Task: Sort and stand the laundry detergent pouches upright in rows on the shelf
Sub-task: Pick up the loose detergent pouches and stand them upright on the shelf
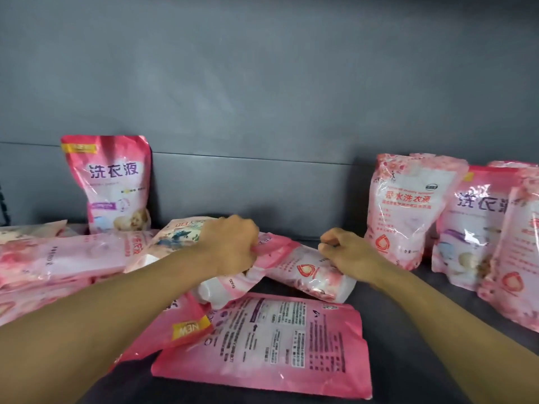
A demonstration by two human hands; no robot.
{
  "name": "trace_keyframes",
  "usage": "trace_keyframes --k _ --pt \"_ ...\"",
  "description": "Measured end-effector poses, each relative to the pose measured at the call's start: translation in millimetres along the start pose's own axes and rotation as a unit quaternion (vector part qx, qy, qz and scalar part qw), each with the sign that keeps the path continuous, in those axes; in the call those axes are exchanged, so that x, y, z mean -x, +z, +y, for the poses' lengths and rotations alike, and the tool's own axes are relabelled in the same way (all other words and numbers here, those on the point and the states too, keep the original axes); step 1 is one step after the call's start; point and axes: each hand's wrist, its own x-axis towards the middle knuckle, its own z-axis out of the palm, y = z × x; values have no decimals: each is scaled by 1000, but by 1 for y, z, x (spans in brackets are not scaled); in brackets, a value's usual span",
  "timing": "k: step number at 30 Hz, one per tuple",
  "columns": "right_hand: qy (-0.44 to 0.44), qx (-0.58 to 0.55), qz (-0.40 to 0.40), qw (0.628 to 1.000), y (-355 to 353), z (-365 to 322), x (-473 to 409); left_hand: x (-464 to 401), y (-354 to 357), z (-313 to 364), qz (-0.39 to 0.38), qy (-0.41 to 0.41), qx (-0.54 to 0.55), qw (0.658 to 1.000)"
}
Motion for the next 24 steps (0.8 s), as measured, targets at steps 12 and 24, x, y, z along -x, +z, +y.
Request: trace_keyframes --k 12,24 --pt "26 -271 -29 962 6 -18 -17 -49 -34 -20 195 6 429 882" --pt "-87 -573 -19 815 -36 -38 -24 -70 -83 20 226 -29 710 666"
